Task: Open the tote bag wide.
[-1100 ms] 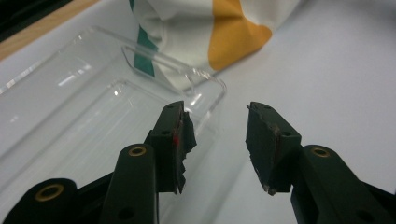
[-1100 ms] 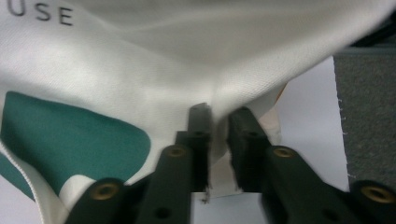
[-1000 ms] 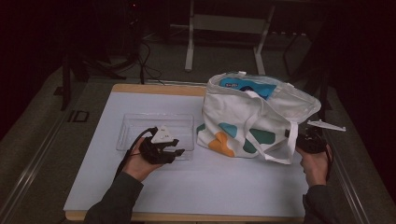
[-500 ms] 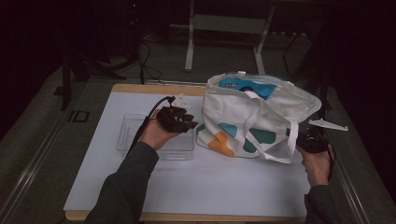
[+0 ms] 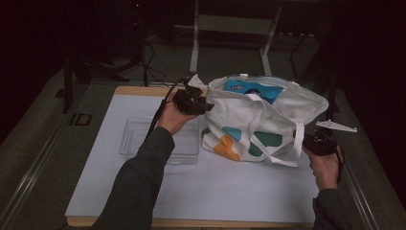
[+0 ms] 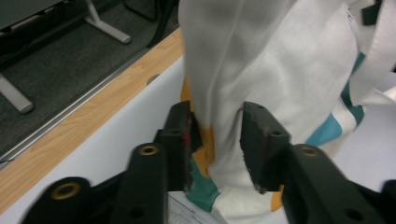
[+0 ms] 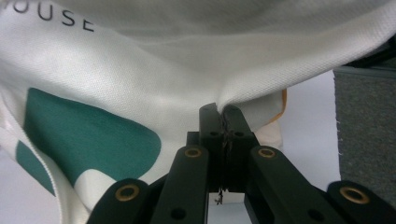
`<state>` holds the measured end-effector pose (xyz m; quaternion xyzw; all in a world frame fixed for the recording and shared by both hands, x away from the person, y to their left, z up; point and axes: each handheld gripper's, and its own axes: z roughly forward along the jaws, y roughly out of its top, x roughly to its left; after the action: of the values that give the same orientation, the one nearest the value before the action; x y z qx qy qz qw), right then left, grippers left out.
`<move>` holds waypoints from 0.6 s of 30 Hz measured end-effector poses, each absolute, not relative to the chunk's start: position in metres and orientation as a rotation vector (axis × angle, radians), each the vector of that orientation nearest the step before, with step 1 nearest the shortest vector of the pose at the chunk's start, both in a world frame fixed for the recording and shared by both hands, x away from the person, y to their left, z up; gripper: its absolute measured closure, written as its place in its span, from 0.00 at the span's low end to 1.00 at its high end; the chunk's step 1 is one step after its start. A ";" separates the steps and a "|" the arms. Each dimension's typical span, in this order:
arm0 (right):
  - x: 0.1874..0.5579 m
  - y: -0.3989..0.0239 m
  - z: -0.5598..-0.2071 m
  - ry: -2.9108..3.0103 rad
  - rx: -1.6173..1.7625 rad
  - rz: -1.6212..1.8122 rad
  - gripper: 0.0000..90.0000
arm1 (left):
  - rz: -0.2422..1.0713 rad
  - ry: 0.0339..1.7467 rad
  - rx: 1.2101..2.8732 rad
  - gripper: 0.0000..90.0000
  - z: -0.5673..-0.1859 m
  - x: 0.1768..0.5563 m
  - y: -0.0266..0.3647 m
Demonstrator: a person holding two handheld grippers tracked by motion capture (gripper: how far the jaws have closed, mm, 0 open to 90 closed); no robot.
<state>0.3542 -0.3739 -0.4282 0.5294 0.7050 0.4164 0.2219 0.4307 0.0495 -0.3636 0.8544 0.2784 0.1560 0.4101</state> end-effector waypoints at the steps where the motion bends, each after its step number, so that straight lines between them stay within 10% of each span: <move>1: 0.354 -0.374 -0.428 1.948 1.463 1.150 0.99 | 0.394 0.702 2.170 0.79 -0.363 0.432 0.048; 3: 0.355 -0.371 -0.422 1.958 1.436 1.137 0.99 | 0.406 0.697 2.188 0.94 -0.360 0.431 0.045; 18: 0.356 -0.362 -0.417 2.010 1.389 1.125 0.99 | 0.306 0.723 2.135 0.94 -0.371 0.429 0.048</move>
<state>0.3558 -0.3616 -0.4168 0.5033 0.7282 0.4078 0.2239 0.4293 0.0481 -0.3709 0.8519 0.2884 0.1219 0.4198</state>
